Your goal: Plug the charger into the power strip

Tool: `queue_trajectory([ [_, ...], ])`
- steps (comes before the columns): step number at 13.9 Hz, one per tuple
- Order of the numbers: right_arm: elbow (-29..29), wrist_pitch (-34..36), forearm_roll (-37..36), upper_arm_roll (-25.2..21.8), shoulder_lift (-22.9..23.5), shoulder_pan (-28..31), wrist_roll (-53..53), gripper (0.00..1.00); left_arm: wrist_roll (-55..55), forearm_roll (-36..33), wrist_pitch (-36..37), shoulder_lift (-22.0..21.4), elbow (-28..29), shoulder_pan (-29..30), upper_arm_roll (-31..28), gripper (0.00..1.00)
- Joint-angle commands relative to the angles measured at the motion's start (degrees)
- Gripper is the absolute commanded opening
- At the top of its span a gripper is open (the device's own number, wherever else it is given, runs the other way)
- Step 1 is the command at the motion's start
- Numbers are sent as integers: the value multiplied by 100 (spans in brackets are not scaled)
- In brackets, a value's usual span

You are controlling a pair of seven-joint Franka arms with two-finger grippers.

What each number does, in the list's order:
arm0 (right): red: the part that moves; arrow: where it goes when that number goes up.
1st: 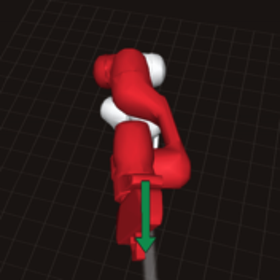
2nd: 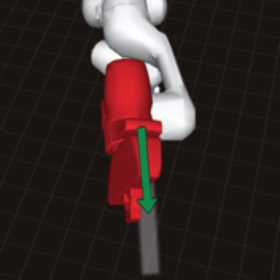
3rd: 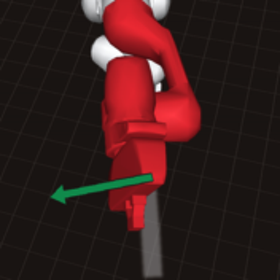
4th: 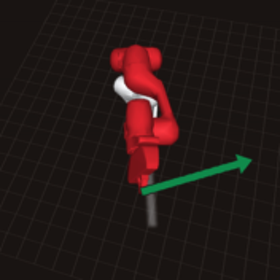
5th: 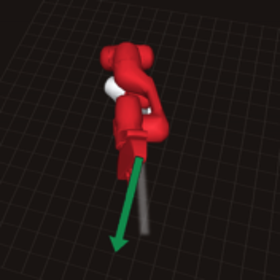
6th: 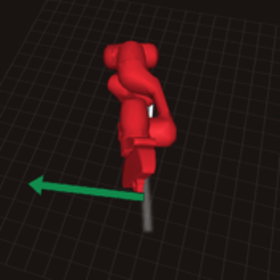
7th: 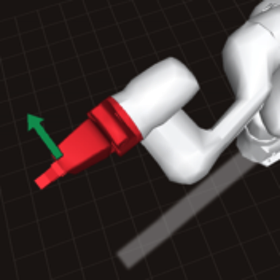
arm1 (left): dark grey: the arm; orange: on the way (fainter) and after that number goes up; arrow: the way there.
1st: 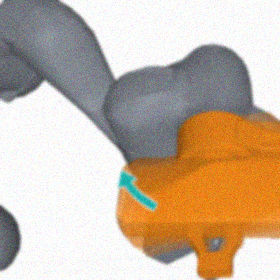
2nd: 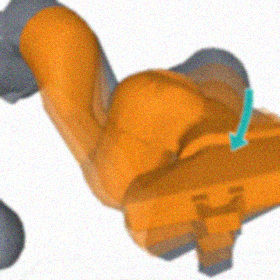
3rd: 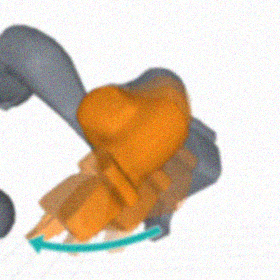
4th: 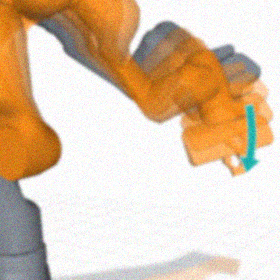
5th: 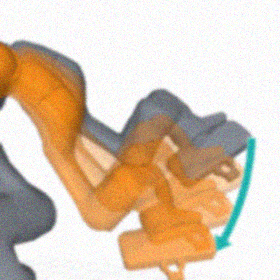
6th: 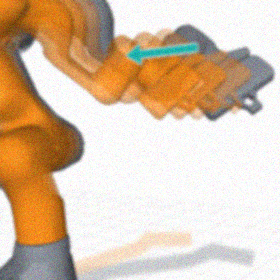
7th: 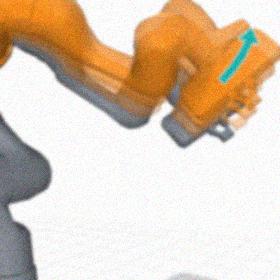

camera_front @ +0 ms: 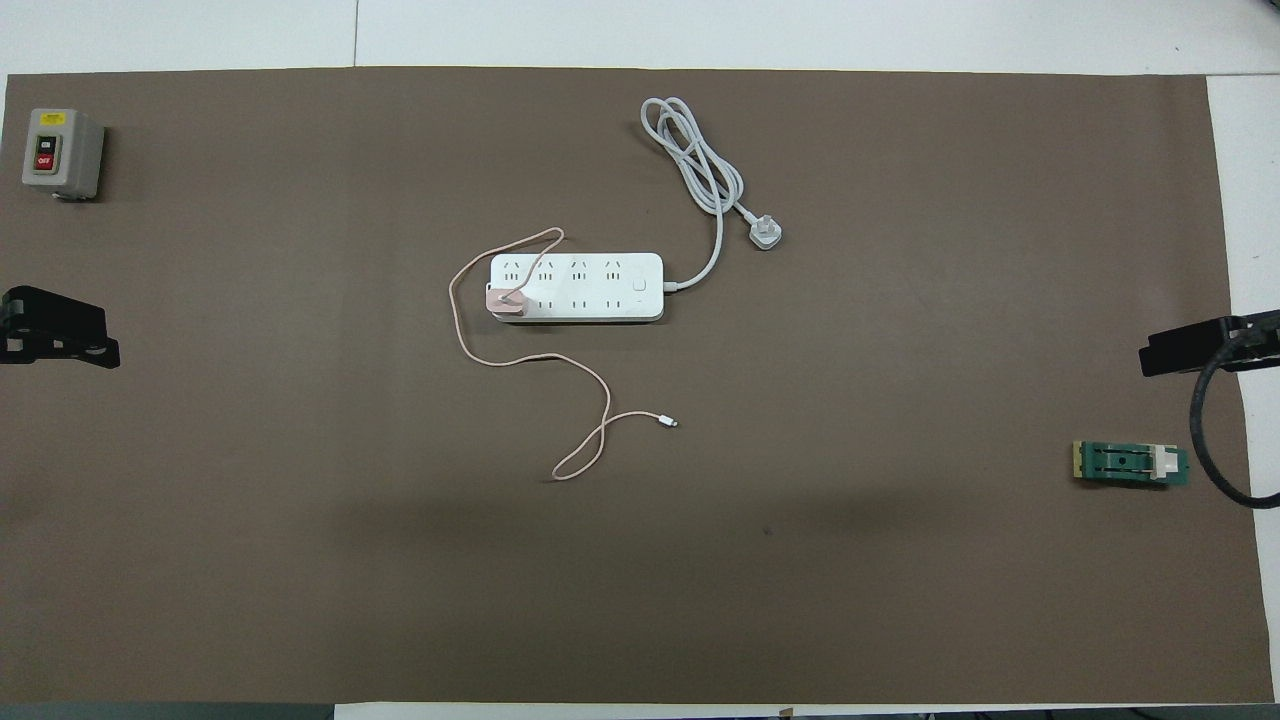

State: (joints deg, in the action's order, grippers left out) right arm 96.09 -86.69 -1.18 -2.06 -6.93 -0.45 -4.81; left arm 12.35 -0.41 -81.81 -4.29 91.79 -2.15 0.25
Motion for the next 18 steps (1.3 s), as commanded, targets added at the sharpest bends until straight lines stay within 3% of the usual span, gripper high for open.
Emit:
queue_trajectory([
  [1, 77, 3, 83, 30, -72, 28, 50, 100, -101, 41, 95, 78, -153, -102, -51, 100],
  [8, 77, 3, 83, 30, -72, 36, 86, 100, -488, 305, 7, 78, -162, -119, -16, 100],
  [18, 77, 12, 83, 30, -90, 54, 77, 100, -831, 279, -705, 87, -171, -84, 37, 100],
])
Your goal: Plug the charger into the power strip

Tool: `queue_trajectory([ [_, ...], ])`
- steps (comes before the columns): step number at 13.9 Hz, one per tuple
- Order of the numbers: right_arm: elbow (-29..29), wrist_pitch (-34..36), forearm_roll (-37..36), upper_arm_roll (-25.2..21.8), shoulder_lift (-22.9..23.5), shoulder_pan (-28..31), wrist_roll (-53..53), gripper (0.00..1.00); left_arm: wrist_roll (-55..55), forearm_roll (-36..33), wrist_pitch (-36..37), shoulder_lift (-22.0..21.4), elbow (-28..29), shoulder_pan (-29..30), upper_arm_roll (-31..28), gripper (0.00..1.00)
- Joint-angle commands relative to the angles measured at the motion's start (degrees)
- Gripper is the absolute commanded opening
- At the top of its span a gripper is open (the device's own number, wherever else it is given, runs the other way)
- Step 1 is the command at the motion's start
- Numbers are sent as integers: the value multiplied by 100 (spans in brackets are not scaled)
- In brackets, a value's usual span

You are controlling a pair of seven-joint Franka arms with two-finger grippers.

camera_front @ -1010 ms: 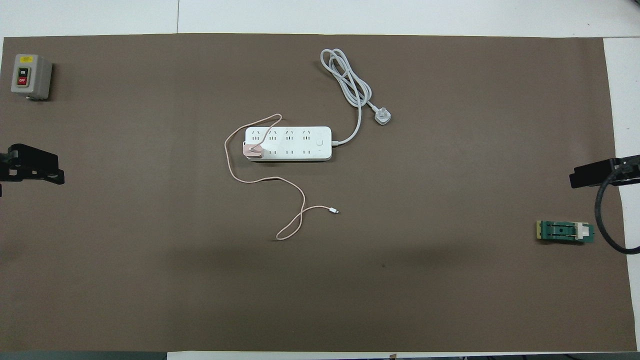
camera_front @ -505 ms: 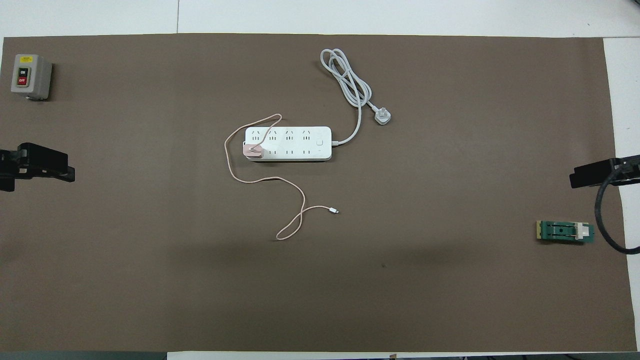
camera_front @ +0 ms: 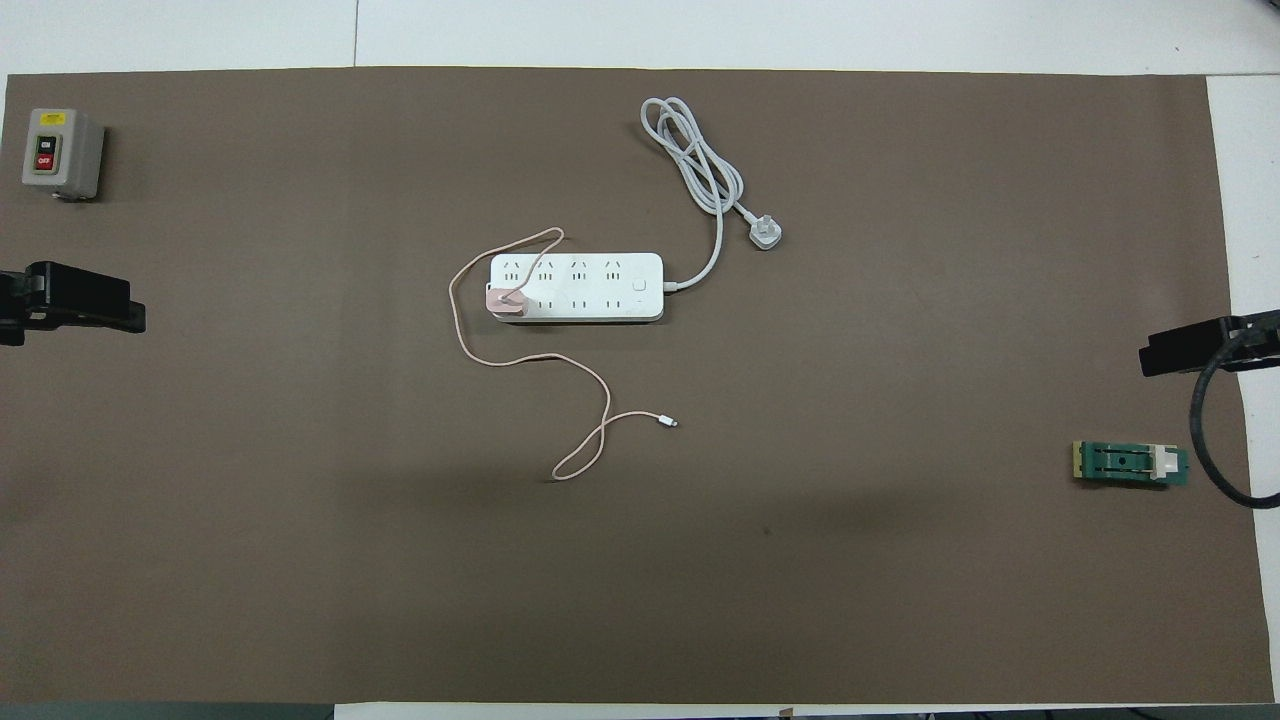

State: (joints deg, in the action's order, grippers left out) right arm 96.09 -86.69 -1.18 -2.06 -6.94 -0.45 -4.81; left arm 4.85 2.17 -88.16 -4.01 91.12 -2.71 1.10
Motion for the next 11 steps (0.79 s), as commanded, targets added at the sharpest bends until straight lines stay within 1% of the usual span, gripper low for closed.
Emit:
queue_trajectory([
  [1, 77, 12, 83, 30, -89, 54, 77, 100, -89, 21, -78, 58, -85, -28, -58, 100],
  [6, 77, 3, 83, 30, -80, 54, 85, 100, -98, -172, 44, 50, -42, -46, -102, 100],
  [11, 77, 3, 83, 30, -80, 63, 85, 100, -89, -225, 80, 50, -33, -46, -119, 100],
])
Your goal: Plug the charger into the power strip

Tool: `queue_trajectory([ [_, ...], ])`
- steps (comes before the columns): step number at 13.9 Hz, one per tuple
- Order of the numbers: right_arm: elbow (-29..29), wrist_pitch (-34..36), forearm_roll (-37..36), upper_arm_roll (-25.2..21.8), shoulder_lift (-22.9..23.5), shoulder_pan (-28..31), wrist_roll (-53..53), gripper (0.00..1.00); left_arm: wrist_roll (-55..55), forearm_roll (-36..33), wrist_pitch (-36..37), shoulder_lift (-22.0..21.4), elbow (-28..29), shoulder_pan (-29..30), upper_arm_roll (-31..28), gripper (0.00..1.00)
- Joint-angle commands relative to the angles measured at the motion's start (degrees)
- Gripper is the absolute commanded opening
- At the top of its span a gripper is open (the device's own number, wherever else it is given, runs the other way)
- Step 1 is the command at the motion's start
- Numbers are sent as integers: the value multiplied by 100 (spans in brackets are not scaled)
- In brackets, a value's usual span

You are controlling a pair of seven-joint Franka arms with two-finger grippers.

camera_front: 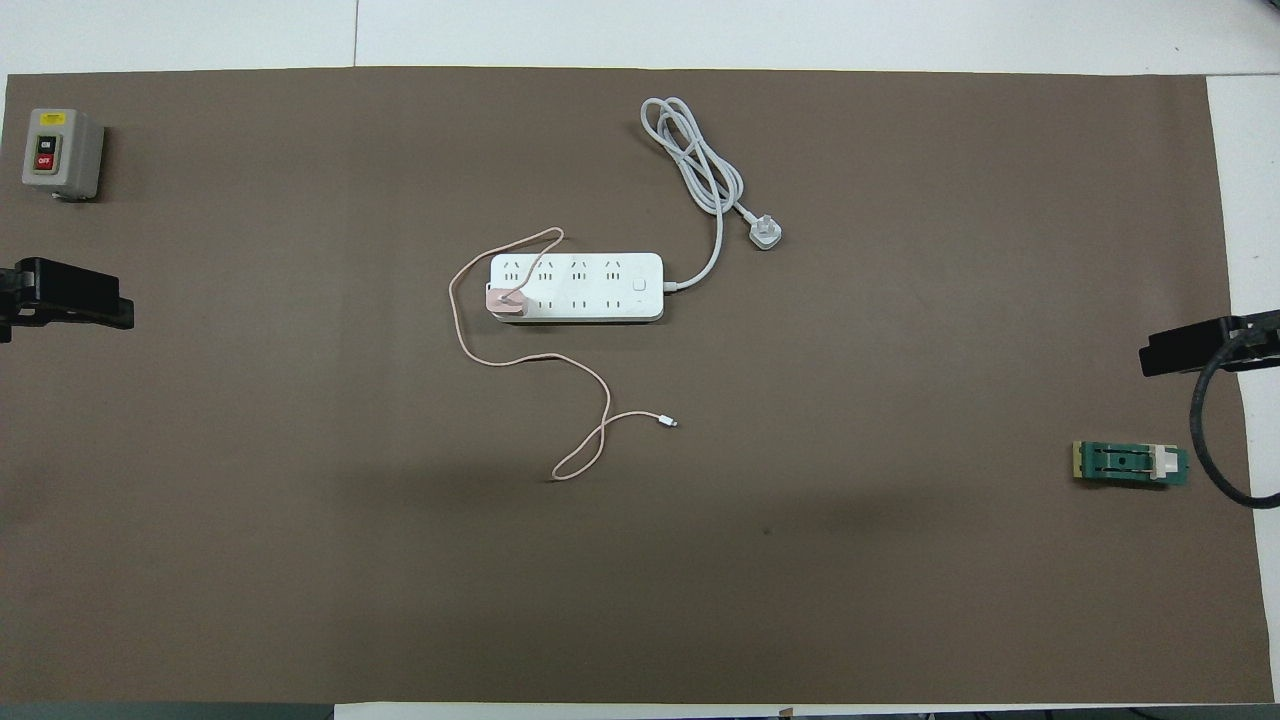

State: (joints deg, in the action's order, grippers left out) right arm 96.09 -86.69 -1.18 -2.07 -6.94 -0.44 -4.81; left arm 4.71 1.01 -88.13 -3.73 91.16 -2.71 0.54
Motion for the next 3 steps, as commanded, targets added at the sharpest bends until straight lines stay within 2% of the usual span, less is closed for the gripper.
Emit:
queue_trajectory([
  [1, 77, 3, 83, 31, -79, 61, 85, 100, -67, -110, 77, 21, -37, -46, -72, 100],
  [3, 77, 3, 83, 31, -88, 61, 76, 100, -75, -110, 77, 21, -46, -46, -72, 100],
])
